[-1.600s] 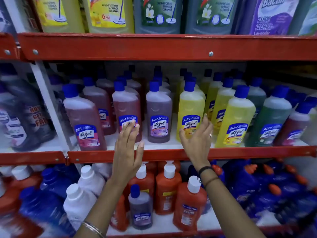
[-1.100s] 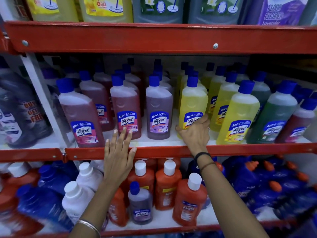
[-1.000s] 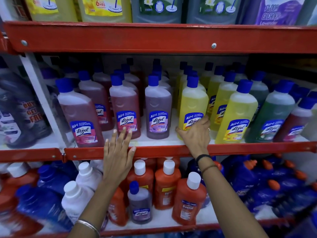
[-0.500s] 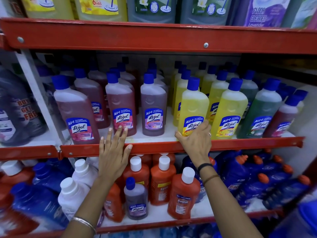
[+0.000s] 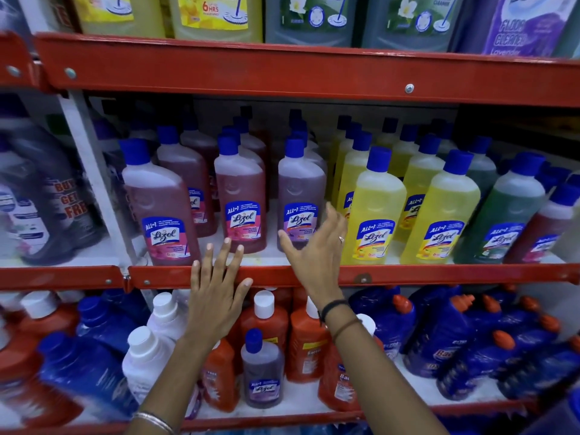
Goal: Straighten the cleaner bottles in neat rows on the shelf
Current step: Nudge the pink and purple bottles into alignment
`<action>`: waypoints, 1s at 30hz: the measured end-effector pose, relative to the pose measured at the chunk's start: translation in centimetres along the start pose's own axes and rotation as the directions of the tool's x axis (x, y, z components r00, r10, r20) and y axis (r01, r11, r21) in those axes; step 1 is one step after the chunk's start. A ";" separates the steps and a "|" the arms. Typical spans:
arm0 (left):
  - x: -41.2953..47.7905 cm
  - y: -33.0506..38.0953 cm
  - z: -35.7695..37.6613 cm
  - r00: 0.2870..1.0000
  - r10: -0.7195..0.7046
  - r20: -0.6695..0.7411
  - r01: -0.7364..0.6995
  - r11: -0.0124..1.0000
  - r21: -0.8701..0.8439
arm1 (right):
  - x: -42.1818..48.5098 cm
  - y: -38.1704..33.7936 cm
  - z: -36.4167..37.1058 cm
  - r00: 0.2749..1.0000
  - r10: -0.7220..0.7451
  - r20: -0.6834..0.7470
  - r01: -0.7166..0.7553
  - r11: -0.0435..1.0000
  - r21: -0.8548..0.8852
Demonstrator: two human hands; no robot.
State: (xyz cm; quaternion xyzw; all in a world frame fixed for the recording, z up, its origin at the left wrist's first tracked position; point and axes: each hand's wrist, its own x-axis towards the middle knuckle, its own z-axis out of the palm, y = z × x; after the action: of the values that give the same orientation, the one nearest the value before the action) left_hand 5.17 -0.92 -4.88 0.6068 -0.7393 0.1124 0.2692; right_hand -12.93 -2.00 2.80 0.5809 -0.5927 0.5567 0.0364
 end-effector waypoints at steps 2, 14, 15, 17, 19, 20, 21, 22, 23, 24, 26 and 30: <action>0.0 0.0 0.0 1.000 0.001 0.004 -0.001 1.000 -0.005 | 1.5 -0.4 1.5 0.990 0.126 0.060 -0.118 0.986 -0.116; 0.2 -0.2 0.3 1.000 0.017 0.014 -0.017 1.000 -0.013 | 2.1 0.0 3.2 0.953 0.292 0.075 -0.263 0.926 -0.271; 0.2 -0.2 0.3 1.000 0.017 0.014 -0.017 1.000 -0.011 | 1.8 0.0 2.9 0.957 0.280 0.069 -0.251 0.927 -0.280; 0.2 -0.1 0.3 1.000 0.017 0.016 -0.017 1.000 -0.010 | 1.3 0.0 2.4 0.960 0.273 0.063 -0.243 0.923 -0.299; 0.1 -0.1 0.2 1.000 0.018 0.018 -0.018 1.000 -0.016 | 0.8 0.0 1.9 0.959 0.275 0.060 -0.245 0.920 -0.306; 0.1 -0.1 0.2 1.000 0.018 0.020 -0.018 1.000 -0.017 | 0.5 -0.1 1.7 0.959 0.276 0.059 -0.245 0.920 -0.306; 0.1 -0.2 0.2 1.000 0.019 0.021 -0.019 1.000 -0.018 | 0.3 -0.1 1.5 0.960 0.274 0.058 -0.244 0.921 -0.302; 0.1 -0.2 0.2 1.000 0.021 0.022 -0.021 1.000 -0.018 | 0.0 -0.2 1.2 0.961 0.270 0.057 -0.242 0.924 -0.297; 0.1 -0.2 0.2 0.999 0.024 0.022 -0.023 1.000 -0.017 | -0.2 -0.2 1.0 0.962 0.267 0.058 -0.239 0.926 -0.293; 0.1 -0.2 0.1 0.999 0.026 0.023 -0.026 1.000 -0.018 | -0.4 -0.3 0.8 0.962 0.266 0.058 -0.239 0.926 -0.291; 0.0 -0.3 0.1 0.999 0.032 0.028 -0.031 0.999 -0.021 | -0.7 -0.3 0.5 0.963 0.263 0.058 -0.236 0.928 -0.288; -0.5 -0.6 0.0 0.999 0.040 0.024 -0.039 0.999 -0.017 | -1.1 -0.4 0.3 0.966 0.254 0.058 -0.230 0.936 -0.266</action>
State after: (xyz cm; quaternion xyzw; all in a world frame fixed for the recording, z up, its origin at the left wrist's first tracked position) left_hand 5.85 -0.60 -5.23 0.5913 -0.7552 0.1044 0.2629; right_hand -12.09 -1.38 2.11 0.5189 -0.7278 0.4482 0.0154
